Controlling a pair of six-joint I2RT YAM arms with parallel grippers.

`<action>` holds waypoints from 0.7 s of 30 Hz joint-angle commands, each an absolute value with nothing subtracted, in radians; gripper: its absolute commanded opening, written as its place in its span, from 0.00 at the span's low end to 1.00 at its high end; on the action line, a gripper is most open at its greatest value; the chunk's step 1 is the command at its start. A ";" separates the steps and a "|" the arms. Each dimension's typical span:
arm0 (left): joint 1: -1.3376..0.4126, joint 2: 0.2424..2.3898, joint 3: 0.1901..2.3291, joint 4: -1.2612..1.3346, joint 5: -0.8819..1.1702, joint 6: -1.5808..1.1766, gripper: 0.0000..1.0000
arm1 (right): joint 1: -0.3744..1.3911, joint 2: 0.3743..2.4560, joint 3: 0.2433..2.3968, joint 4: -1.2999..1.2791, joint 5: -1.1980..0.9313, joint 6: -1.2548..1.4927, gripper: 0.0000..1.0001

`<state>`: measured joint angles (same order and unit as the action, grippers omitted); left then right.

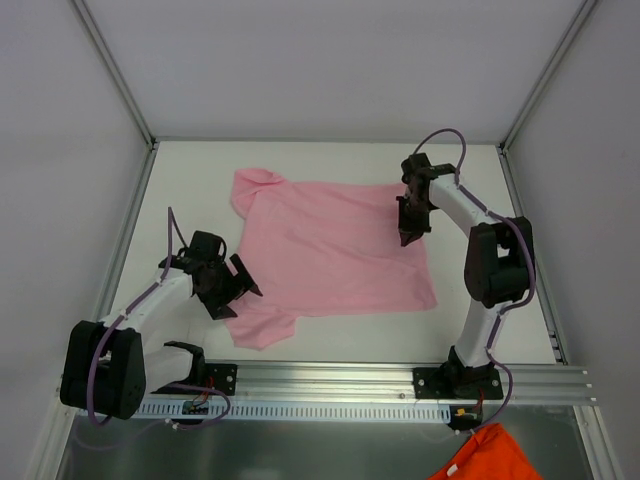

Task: Fold and stack the t-shirts
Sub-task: Flatten out the tshirt

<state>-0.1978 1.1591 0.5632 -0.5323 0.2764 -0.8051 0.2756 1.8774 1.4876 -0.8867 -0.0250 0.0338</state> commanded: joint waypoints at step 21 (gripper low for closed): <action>-0.207 1.210 0.663 -0.691 0.086 -0.862 0.86 | 0.225 1.921 1.563 -0.945 -0.057 0.008 0.09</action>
<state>-0.1978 1.1896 0.6476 -0.6968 0.0742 -0.8589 0.2317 1.9255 1.5242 -0.9047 -0.0433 0.0177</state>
